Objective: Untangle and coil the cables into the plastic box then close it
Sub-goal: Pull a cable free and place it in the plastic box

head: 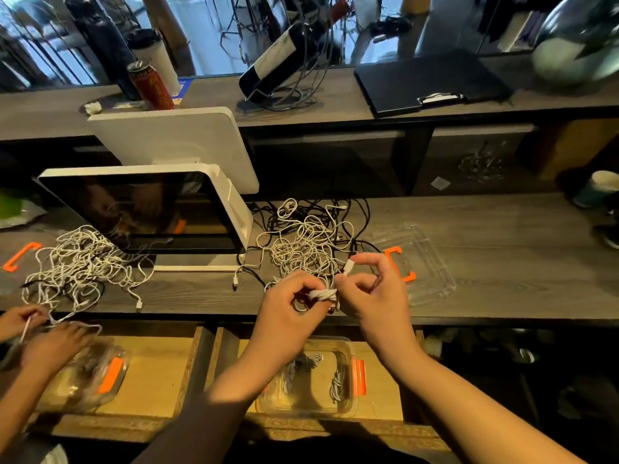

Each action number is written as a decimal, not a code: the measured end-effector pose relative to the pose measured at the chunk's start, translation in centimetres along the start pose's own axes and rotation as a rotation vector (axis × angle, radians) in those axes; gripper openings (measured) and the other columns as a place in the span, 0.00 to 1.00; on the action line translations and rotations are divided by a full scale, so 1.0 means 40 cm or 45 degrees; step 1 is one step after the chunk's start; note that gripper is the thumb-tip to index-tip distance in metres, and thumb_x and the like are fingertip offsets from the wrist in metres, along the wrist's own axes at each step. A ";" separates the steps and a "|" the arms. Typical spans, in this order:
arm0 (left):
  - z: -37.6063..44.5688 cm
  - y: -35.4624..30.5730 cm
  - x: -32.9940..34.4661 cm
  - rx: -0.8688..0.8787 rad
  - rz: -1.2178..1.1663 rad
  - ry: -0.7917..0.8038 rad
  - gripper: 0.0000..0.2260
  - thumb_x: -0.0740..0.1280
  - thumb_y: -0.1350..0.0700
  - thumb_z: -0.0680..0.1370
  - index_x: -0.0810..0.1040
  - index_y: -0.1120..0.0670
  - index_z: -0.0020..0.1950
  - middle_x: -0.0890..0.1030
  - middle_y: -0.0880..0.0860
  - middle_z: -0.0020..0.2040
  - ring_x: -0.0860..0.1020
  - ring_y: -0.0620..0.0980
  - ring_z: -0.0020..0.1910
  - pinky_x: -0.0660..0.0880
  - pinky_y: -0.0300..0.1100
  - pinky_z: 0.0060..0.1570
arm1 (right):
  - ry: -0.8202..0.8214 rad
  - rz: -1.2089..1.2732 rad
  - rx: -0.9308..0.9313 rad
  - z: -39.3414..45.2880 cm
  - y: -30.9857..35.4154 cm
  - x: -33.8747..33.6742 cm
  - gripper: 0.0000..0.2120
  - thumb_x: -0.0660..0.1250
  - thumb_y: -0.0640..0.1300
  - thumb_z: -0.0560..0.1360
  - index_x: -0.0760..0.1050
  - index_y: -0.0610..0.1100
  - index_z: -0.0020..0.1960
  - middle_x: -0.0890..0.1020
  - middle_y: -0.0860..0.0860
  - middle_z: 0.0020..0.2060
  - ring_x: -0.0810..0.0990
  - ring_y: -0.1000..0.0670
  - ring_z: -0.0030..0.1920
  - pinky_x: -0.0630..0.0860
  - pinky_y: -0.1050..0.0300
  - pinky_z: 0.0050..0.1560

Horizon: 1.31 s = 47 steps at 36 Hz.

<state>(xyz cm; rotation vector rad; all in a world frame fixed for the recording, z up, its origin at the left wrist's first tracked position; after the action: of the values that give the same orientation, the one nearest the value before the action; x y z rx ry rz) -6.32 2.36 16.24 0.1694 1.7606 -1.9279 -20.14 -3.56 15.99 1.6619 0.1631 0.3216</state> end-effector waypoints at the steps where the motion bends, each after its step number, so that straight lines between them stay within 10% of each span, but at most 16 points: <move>1: 0.004 0.000 -0.004 0.048 0.030 0.003 0.10 0.74 0.65 0.74 0.82 0.50 0.46 0.81 0.46 0.44 0.80 0.48 0.47 0.76 0.39 0.48 | -0.007 0.025 -0.003 0.001 0.003 0.000 0.13 0.70 0.36 0.76 0.72 0.44 0.58 0.81 0.50 0.29 0.77 0.54 0.30 0.74 0.57 0.35; 11: 0.023 -0.011 -0.012 0.288 0.089 -0.077 0.09 0.74 0.69 0.71 0.84 0.57 0.47 0.82 0.48 0.46 0.81 0.48 0.49 0.78 0.41 0.49 | 0.073 -0.105 -0.068 0.002 0.006 -0.006 0.15 0.66 0.35 0.79 0.82 0.52 0.58 0.86 0.53 0.46 0.83 0.54 0.47 0.79 0.59 0.47; 19: 0.015 -0.007 -0.010 0.104 -0.021 -0.179 0.09 0.73 0.69 0.70 0.84 0.56 0.46 0.83 0.48 0.44 0.82 0.49 0.46 0.78 0.39 0.47 | 0.280 -0.229 0.001 0.024 0.011 -0.015 0.13 0.63 0.33 0.79 0.84 0.45 0.54 0.84 0.59 0.39 0.79 0.61 0.40 0.73 0.68 0.39; 24: 0.018 -0.015 -0.012 -0.165 -0.275 -0.232 0.16 0.75 0.71 0.70 0.79 0.52 0.49 0.84 0.52 0.43 0.82 0.48 0.40 0.79 0.37 0.42 | 0.320 -0.178 -0.017 0.036 0.023 -0.021 0.13 0.64 0.33 0.79 0.83 0.48 0.51 0.82 0.35 0.40 0.76 0.45 0.36 0.73 0.54 0.37; 29: 0.030 -0.025 -0.016 -0.153 -0.180 -0.058 0.16 0.73 0.68 0.73 0.84 0.48 0.51 0.86 0.44 0.46 0.84 0.42 0.46 0.78 0.33 0.47 | 0.337 -0.187 -0.002 0.057 0.022 -0.038 0.13 0.67 0.34 0.77 0.85 0.50 0.48 0.84 0.41 0.40 0.80 0.38 0.39 0.76 0.42 0.40; 39: 0.029 -0.017 0.017 -0.332 -0.312 -0.074 0.10 0.74 0.64 0.74 0.83 0.50 0.48 0.86 0.50 0.43 0.84 0.46 0.43 0.79 0.37 0.45 | 0.414 -0.245 0.213 0.096 0.025 -0.068 0.08 0.67 0.33 0.76 0.83 0.42 0.44 0.80 0.46 0.34 0.70 0.49 0.33 0.66 0.59 0.34; 47: 0.035 -0.017 0.030 -0.392 -0.393 -0.235 0.05 0.74 0.61 0.75 0.82 0.54 0.49 0.86 0.49 0.41 0.84 0.43 0.40 0.77 0.33 0.40 | 0.383 -0.058 0.346 0.066 0.003 -0.065 0.17 0.74 0.53 0.70 0.83 0.41 0.51 0.86 0.47 0.42 0.83 0.51 0.41 0.81 0.54 0.44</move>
<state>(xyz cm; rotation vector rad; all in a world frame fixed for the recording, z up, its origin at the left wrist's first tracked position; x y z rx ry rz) -7.31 0.67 16.53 -0.3981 2.0159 -1.7717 -21.79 -6.86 15.59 1.8674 0.4869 0.5332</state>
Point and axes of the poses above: each hand's wrist, its own z-axis towards the middle knuckle, its own x-axis out of the palm, y = z × x, the point moved 2 cm from there along z, towards the middle knuckle
